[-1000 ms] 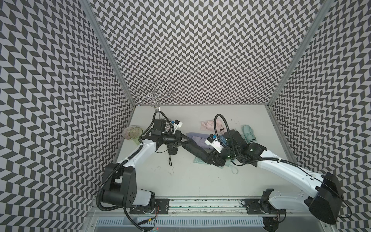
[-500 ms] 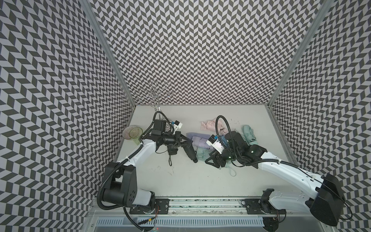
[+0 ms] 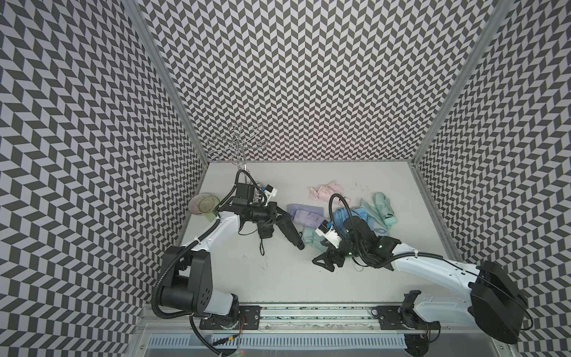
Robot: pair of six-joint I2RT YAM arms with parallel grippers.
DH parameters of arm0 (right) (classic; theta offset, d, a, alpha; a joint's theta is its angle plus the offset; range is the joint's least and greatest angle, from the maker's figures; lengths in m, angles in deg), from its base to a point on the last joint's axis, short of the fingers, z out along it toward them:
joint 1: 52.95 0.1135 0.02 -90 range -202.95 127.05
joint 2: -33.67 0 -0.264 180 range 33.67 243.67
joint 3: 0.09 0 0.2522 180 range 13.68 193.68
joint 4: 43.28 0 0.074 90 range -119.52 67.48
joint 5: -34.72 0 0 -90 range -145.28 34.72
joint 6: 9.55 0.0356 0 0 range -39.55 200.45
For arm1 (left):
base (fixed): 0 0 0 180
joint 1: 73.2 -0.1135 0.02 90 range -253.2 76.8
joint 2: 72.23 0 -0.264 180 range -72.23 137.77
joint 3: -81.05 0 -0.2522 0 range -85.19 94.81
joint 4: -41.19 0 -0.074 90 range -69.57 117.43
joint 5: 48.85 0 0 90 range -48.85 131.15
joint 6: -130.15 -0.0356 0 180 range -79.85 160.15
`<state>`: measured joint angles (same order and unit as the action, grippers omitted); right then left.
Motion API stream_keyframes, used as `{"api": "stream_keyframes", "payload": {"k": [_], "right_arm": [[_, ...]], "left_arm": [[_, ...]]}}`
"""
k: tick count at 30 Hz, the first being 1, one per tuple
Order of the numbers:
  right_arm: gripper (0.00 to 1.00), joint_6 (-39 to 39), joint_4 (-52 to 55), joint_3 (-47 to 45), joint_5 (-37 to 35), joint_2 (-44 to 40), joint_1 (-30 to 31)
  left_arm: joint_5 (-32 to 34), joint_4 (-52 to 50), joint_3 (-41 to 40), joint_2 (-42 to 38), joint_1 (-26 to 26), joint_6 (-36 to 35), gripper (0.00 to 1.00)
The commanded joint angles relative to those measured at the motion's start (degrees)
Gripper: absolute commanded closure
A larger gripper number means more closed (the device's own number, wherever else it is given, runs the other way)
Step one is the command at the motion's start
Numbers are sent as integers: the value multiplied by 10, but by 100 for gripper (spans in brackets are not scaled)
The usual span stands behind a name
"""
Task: Take umbrellas out of sleeves
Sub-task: Take out the umbrella from the umbrella sleeve.
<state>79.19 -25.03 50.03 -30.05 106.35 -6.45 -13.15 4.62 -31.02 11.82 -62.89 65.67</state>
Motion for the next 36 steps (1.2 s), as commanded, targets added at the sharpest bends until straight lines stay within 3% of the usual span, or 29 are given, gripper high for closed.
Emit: {"api": "stream_keyframes", "payload": {"k": [1, 10, 18, 27, 30, 34, 36], "right_arm": [[8, -45, -167, -16, -54, 28, 7], [11, -77, -216, 42, -157, 176, 53], [12, -84, -212, 52, -201, 217, 48], [22, -111, -169, 58, -148, 238, 32], [32, -114, -158, 51, -144, 242, 31], [56, -122, -154, 43, -142, 241, 31], [62, -125, -146, 47, -140, 238, 32]], "left_arm": [[18, -7, -12, 11, -6, -21, 100], [11, 0, -34, 15, -14, -27, 100], [1, 0, -52, 15, -26, -50, 100], [-3, -5, -36, 40, -31, -63, 100], [5, -9, -29, 49, -32, -69, 100], [11, -8, -24, 58, -33, -69, 100], [25, -13, -20, 63, -34, -74, 100]]}}
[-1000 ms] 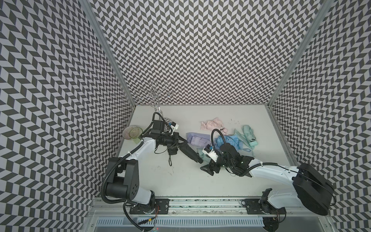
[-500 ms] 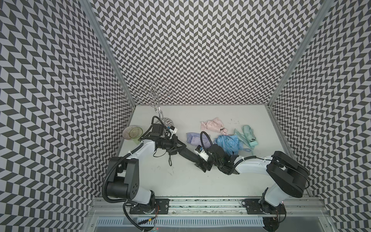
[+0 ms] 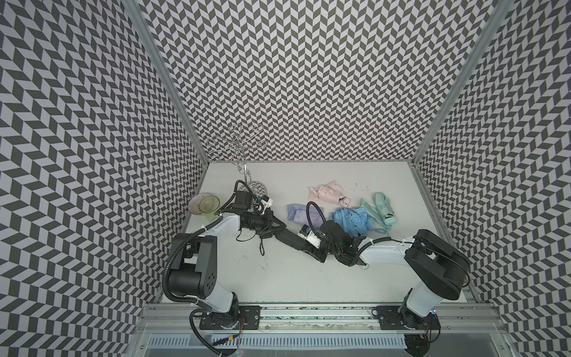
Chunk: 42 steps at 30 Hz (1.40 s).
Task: Take umbrellas out of sleeves
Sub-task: Take out the umbrella from the umbrella sleeve.
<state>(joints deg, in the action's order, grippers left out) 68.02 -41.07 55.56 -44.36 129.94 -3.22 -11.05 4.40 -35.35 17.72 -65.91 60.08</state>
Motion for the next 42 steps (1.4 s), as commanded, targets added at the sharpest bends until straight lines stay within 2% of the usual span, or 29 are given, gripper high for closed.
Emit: {"api": "stream_keyframes", "payload": {"k": [1, 4, 13, 18, 23, 28, 35, 42], "right_arm": [[64, -15, 17, -8, 3, -3, 0], [72, -19, 29, -12, 2, -21, -1], [74, 7, 67, -11, 25, -47, -3], [74, 19, 80, -8, 37, -43, -3], [74, 33, 105, 4, 44, -41, -1], [74, 31, 154, 44, 24, -25, -5], [74, 19, 234, 85, -46, 32, -33], [75, 27, 236, 82, -31, 29, -75]], "left_arm": [[16, -15, 27, 5, -4, -22, 100], [55, -28, 34, 11, -6, -35, 100], [123, -28, 53, 18, -30, -42, 100], [121, -27, 59, 16, -32, -41, 100], [174, -27, 52, -13, -46, -43, 100], [281, -31, 71, -56, -58, -37, 100], [325, -57, 78, -129, -70, -23, 100], [379, -97, 88, -189, -71, -37, 100]]}}
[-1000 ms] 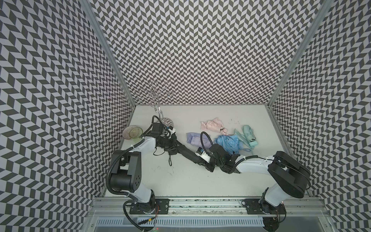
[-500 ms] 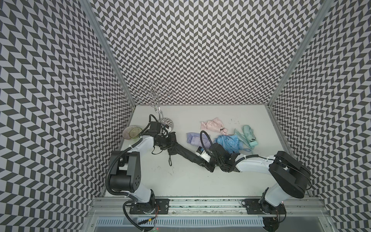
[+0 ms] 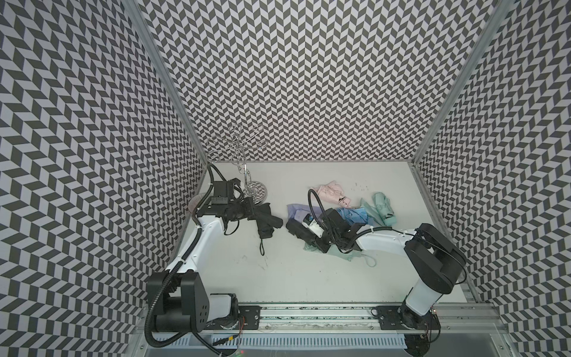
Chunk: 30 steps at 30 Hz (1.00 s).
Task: Take umbrellas out of sleeves
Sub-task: Place the umbrella at the center of the board, then place the umbrella sleeve on the umbrella.
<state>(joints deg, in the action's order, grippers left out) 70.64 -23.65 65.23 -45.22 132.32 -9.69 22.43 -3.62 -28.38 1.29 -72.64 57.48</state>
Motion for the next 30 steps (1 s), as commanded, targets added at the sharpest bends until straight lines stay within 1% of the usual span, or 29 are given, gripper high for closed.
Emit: {"api": "stream_keyframes", "payload": {"k": [1, 3, 4, 5, 6, 7, 8, 11, 14, 16, 18, 21, 23, 26, 28, 30], "right_arm": [[75, -1, 61, -15, -20, 3, -11], [74, -5, 61, -15, -4, 2, -11], [71, -5, 61, -13, 3, 0, -11], [65, -8, 62, -12, 11, -2, -11], [54, -8, 64, -10, 17, -5, -11], [47, -8, 69, -7, 17, -11, -11], [40, -8, 74, -3, 16, -20, -11], [26, 1, 78, 2, 10, -69, -15], [20, 26, 74, 7, 13, -135, -30], [17, 55, 63, 9, 8, -186, -47], [16, 89, 53, 10, -3, -232, -68], [12, 122, 22, 3, 3, -292, -98], [5, 139, 9, -2, 5, -324, -110], [1, 167, 12, 0, 0, -355, -130], [1, 194, 27, 8, 4, -365, -153], [0, 214, 57, 20, 22, -363, -178]], "left_arm": [[42, -19, 19, -32, -3, -11, 100], [1, -15, 11, -43, -3, -8, 100], [-44, -8, 2, -46, -3, 1, 100], [-106, 6, -13, -47, 0, 11, 100], [-136, 10, -23, -49, 8, 27, 100], [-162, 22, -38, -53, 23, 45, 100], [-173, 33, -50, -59, 44, 62, 100], [-161, 58, -72, -76, 100, 104, 100], [-153, 88, -94, -76, 131, 136, 100], [-140, 91, -100, -63, 146, 141, 100], [-133, 91, -105, -50, 151, 138, 100], [-131, 107, -120, -33, 154, 137, 100], [-134, 130, -139, -24, 154, 146, 100], [-140, 177, -173, -9, 155, 171, 100], [-140, 205, -196, 0, 155, 183, 100], [-140, 225, -211, 14, 155, 190, 100]]}}
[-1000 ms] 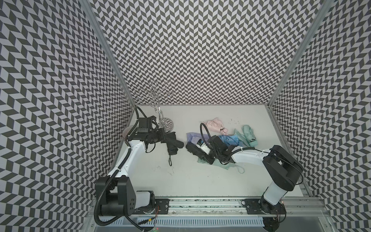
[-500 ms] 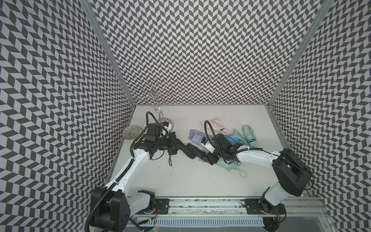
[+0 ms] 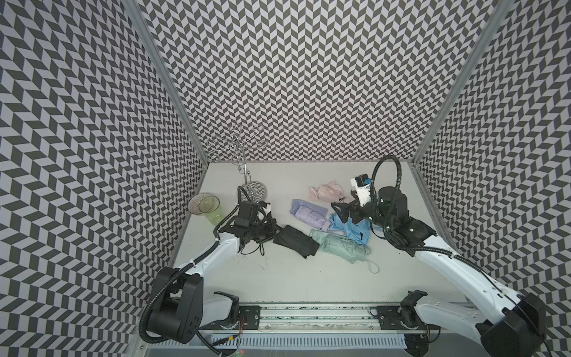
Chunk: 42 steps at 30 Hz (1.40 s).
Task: Take umbrellas out of sleeves
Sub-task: Place the umbrella sleeve on the umbrella.
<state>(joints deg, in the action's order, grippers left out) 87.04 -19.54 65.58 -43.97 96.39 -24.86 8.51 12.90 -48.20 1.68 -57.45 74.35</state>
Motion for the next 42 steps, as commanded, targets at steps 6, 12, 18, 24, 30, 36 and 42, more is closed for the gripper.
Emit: {"api": "stream_keyframes", "payload": {"k": [6, 12, 18, 24, 30, 36, 42], "right_arm": [[0, 50, 93, 49, 44, 22, -72], [0, 55, 92, 43, 81, 25, -79], [0, 52, 109, 66, 171, 66, -75], [0, 63, 128, 108, 153, 108, -31], [0, 90, 125, 144, 139, 145, 3], [0, 127, 84, 146, 150, 153, 2], [0, 107, 67, 105, 179, 139, 30]], "left_arm": [[0, 67, -5, 45, 3, 25, 97], [12, 16, 28, 38, 3, 5, 44], [24, -57, 82, 0, 3, -23, 15], [84, -154, 121, -35, 3, -68, 1], [29, -174, 124, -18, -1, -136, 4], [135, -197, 184, 71, 59, -141, 3], [40, -102, 163, 44, 24, -102, 0]]}}
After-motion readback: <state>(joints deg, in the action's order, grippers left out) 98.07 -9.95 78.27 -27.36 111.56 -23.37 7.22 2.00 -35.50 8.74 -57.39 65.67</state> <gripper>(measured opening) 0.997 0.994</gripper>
